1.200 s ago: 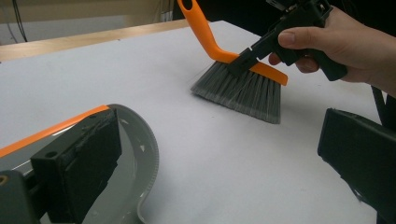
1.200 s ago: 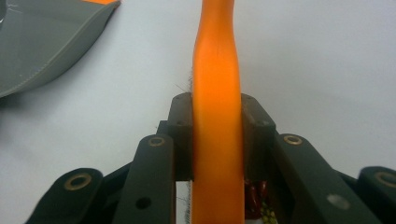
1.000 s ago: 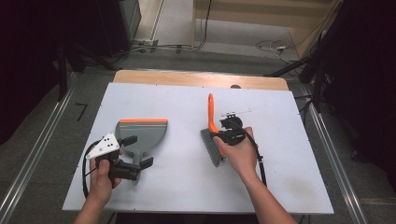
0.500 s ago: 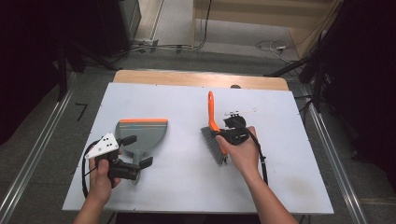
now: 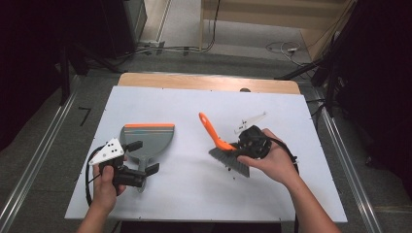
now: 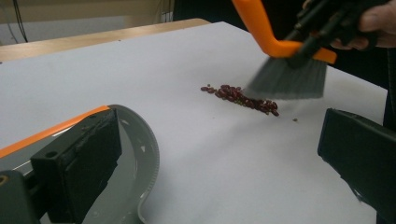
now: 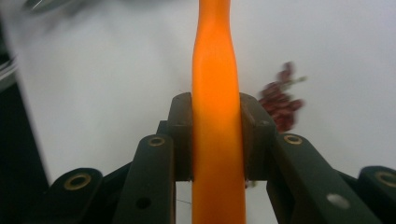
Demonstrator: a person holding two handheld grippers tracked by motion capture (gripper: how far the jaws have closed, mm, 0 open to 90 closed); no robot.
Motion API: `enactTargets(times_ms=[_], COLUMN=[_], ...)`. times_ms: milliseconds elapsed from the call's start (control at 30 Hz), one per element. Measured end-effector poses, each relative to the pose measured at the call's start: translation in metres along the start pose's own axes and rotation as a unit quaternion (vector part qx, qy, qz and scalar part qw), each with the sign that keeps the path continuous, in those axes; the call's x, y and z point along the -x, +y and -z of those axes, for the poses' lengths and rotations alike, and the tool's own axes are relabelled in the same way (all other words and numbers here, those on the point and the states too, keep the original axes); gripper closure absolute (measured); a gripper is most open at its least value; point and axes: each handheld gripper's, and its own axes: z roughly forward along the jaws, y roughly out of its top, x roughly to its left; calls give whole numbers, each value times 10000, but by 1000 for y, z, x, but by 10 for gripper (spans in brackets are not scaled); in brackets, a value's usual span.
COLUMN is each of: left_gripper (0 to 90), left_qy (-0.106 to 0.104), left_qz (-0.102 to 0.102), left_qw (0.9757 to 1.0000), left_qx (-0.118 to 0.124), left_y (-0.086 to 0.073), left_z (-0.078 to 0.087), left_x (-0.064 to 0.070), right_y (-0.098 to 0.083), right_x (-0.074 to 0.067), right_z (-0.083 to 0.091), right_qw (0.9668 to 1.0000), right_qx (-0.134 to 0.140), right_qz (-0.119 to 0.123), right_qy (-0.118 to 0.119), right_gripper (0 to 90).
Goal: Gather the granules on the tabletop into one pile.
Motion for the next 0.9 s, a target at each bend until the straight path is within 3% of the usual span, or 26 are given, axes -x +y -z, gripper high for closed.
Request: enactTargets(times_ms=[100,167,300,467,633,900], left_gripper=[0,0,0,0,0,0], left_qy=[-4,-4,3,1,10,18], left_qz=[0,-5,-6,5,9,10], left_qw=[10000,10000,10000,10000,10000,10000], left_qx=[-1,0,-8,-25,-30,-34], left_y=[0,1,0,0,-1,-1], left_z=[-1,-1,-1,-1,-1,0], left_x=[1,2,1,1,-1,-1], right_y=[-11,-16,-23,-18,-11,-1], right_x=[-8,-10,-5,11,21,34], right_z=[-6,-13,-26,-29,-34,-39], right_qw=[9991,9982,9968,9975,9950,9950], right_qx=[-161,-285,-305,-156,-47,-7], right_qz=[328,412,677,678,992,995], right_qy=[220,335,309,156,137,112], right_gripper=[687,687,687,686,684,683])
